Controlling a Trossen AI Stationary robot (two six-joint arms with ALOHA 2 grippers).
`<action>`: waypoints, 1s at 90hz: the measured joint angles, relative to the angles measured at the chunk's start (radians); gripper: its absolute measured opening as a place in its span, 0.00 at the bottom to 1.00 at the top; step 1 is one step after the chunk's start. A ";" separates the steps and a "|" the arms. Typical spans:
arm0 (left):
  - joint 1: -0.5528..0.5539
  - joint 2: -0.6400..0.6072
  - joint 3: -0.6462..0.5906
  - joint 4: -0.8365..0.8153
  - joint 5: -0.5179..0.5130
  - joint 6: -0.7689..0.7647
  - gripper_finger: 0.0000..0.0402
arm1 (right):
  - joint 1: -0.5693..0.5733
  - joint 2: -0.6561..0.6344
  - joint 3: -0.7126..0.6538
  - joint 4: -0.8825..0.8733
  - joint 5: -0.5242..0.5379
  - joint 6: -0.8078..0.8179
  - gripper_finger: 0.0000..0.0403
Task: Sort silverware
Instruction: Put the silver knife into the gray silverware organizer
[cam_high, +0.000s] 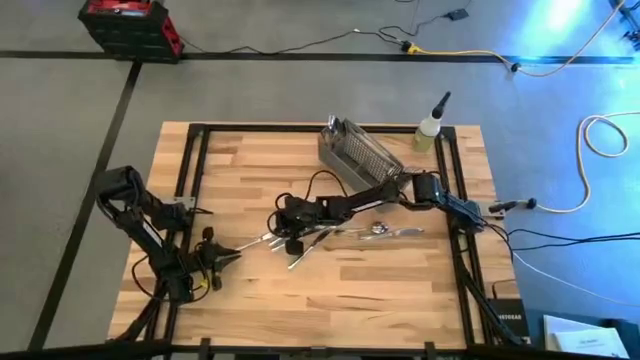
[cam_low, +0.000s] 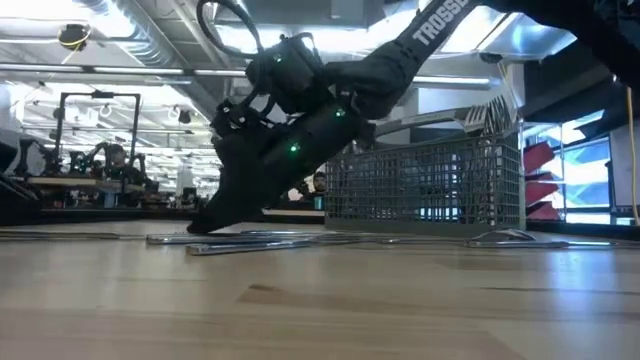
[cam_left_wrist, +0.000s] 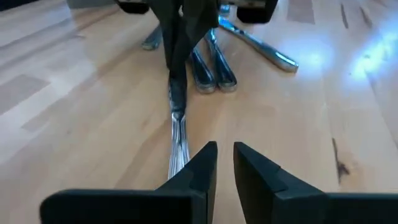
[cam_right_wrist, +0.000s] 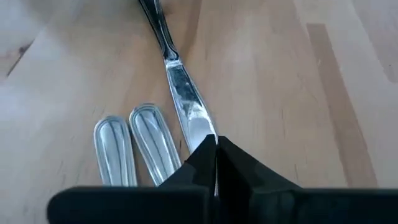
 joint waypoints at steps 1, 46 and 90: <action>0.002 0.000 0.000 -0.001 0.002 0.000 0.09 | 0.000 -0.002 -0.001 -0.005 0.000 -0.002 0.00; 0.025 0.000 0.000 -0.046 0.031 -0.003 0.09 | -0.001 -0.039 -0.003 -0.125 0.019 -0.022 0.00; 0.024 0.001 0.000 -0.060 0.050 0.020 0.09 | -0.006 -0.091 -0.009 -0.240 0.033 -0.045 0.00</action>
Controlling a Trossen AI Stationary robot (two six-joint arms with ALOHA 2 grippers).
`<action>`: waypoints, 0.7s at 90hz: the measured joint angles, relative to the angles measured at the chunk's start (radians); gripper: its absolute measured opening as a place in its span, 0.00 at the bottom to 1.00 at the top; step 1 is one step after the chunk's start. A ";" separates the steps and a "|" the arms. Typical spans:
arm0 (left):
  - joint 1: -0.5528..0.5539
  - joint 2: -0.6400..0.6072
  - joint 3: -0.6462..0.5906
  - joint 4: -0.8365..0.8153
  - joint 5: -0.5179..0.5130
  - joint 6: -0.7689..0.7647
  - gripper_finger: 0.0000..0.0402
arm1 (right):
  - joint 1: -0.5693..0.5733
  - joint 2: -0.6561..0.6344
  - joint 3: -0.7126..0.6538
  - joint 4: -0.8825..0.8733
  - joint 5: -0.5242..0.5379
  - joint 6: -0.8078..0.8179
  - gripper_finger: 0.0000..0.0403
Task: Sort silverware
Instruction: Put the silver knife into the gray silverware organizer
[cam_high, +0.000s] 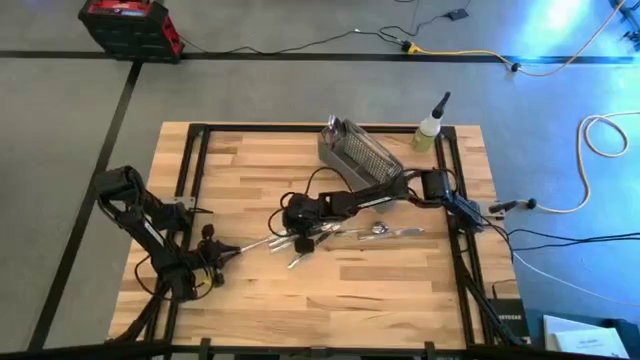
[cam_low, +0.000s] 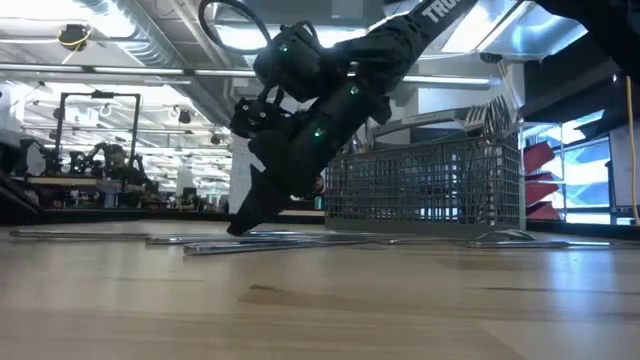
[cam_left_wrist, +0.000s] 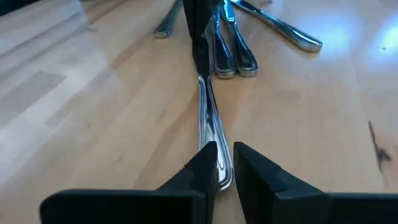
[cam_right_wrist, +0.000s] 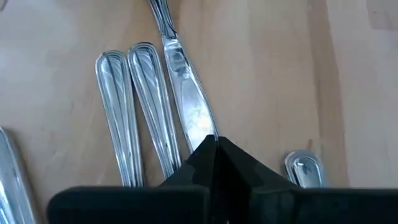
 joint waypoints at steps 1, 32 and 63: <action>0.000 0.000 0.000 0.000 0.000 0.000 0.09 | 0.000 0.000 0.000 0.000 0.000 0.000 0.00; 0.037 0.003 0.000 -0.001 -0.029 -0.019 0.28 | 0.000 0.000 0.000 0.006 0.000 -0.002 0.00; 0.052 0.035 0.000 0.119 -0.046 0.061 0.64 | 0.000 0.000 0.000 0.008 -0.006 -0.002 0.00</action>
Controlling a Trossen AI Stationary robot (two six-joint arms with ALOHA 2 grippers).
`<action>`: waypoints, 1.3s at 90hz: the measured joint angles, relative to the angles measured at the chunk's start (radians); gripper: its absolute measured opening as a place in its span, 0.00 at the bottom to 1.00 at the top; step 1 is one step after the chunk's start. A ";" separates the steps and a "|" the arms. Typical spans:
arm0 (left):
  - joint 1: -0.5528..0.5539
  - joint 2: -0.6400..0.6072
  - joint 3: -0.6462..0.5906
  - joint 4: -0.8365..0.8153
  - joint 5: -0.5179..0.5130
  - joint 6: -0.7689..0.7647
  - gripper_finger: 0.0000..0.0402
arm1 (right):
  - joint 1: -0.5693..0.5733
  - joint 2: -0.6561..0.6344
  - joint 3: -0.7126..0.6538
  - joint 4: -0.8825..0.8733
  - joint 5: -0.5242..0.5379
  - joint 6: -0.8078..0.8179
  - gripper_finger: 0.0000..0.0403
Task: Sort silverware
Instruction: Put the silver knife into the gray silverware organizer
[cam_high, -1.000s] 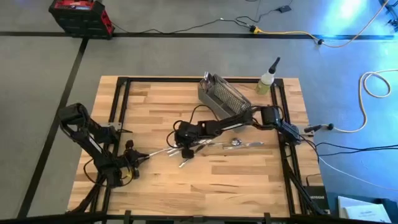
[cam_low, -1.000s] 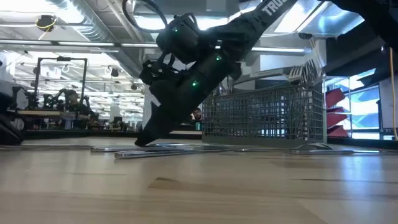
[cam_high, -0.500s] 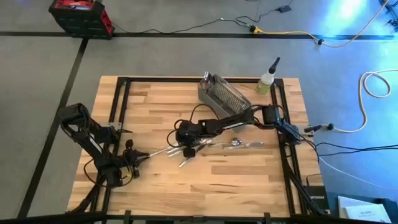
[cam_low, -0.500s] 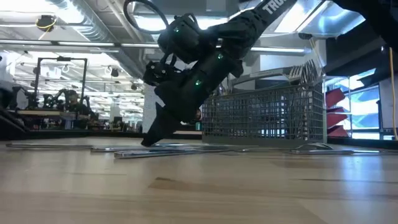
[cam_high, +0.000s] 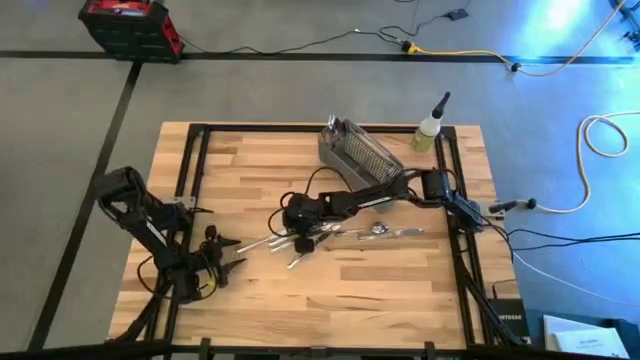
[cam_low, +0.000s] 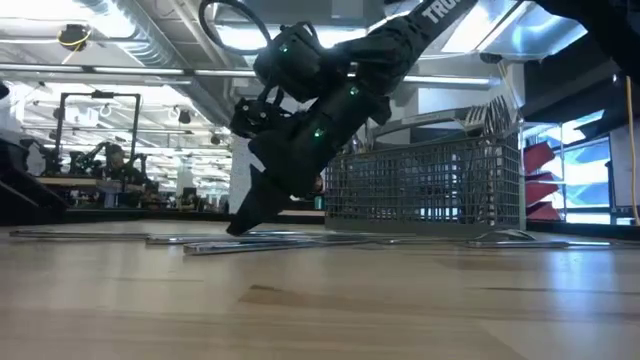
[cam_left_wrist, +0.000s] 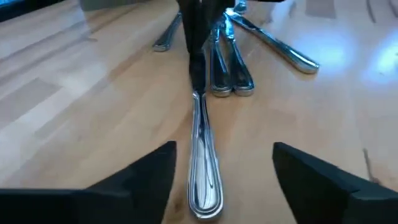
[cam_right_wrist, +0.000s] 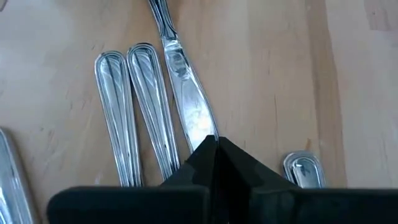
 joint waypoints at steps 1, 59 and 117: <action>0.002 0.006 0.000 0.003 -0.001 0.000 0.65 | 0.000 0.000 0.000 0.000 0.000 0.000 0.00; 0.200 0.095 0.006 0.038 0.122 -0.055 0.59 | 0.000 0.000 0.000 0.001 0.000 -0.002 0.00; 0.202 0.099 0.000 0.083 0.114 0.023 0.12 | 0.000 -0.002 0.002 0.002 -0.011 0.002 0.00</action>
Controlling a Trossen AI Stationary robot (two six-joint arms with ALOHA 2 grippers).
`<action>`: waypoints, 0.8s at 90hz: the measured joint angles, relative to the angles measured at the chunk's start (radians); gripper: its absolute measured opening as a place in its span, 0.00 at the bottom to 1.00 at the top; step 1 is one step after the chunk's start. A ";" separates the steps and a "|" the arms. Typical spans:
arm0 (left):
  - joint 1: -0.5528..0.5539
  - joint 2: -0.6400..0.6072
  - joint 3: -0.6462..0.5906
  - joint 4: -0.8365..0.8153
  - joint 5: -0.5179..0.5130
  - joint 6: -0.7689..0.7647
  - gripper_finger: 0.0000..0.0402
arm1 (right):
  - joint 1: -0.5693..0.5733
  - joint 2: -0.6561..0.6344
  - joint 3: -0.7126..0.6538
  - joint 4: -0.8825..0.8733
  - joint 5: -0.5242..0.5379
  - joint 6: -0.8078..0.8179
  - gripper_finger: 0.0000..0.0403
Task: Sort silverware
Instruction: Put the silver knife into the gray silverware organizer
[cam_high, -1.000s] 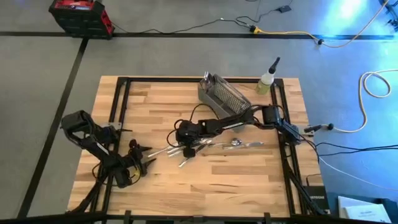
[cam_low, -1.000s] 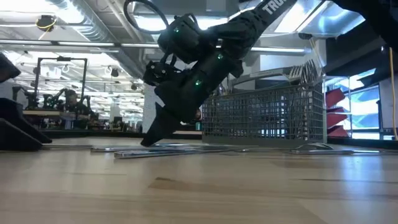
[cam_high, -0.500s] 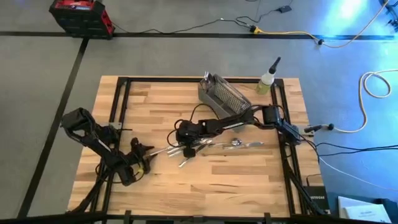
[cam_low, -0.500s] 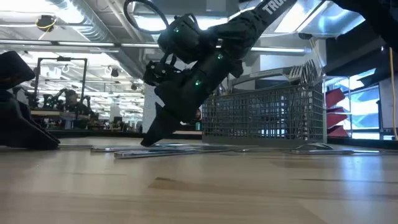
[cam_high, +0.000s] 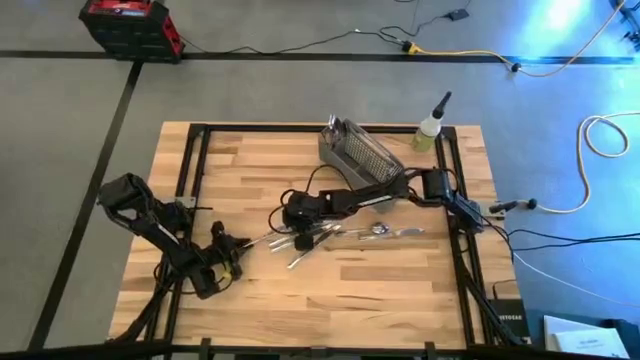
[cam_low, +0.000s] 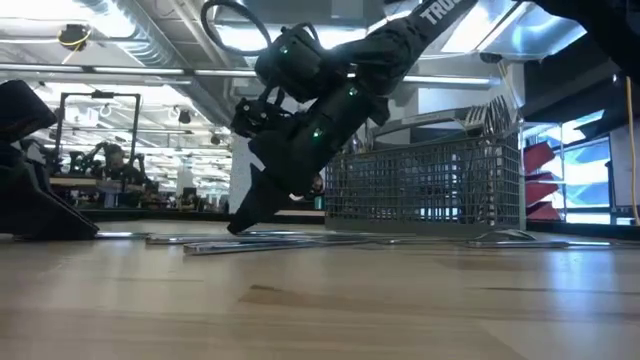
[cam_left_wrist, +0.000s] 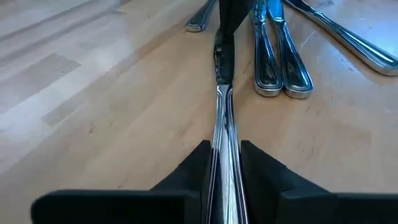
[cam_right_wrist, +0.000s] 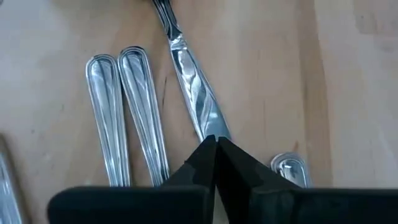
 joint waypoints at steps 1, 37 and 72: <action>0.000 0.000 0.000 0.000 0.000 0.000 0.12 | 0.000 -0.001 0.000 0.000 0.000 0.002 0.00; -0.008 -0.064 0.001 0.001 -0.028 0.027 0.08 | 0.027 -0.176 -0.001 -0.022 0.022 -0.016 0.02; -0.006 -0.095 0.005 -0.002 -0.030 0.076 0.00 | 0.147 -0.261 -0.001 -0.118 0.139 -0.081 0.02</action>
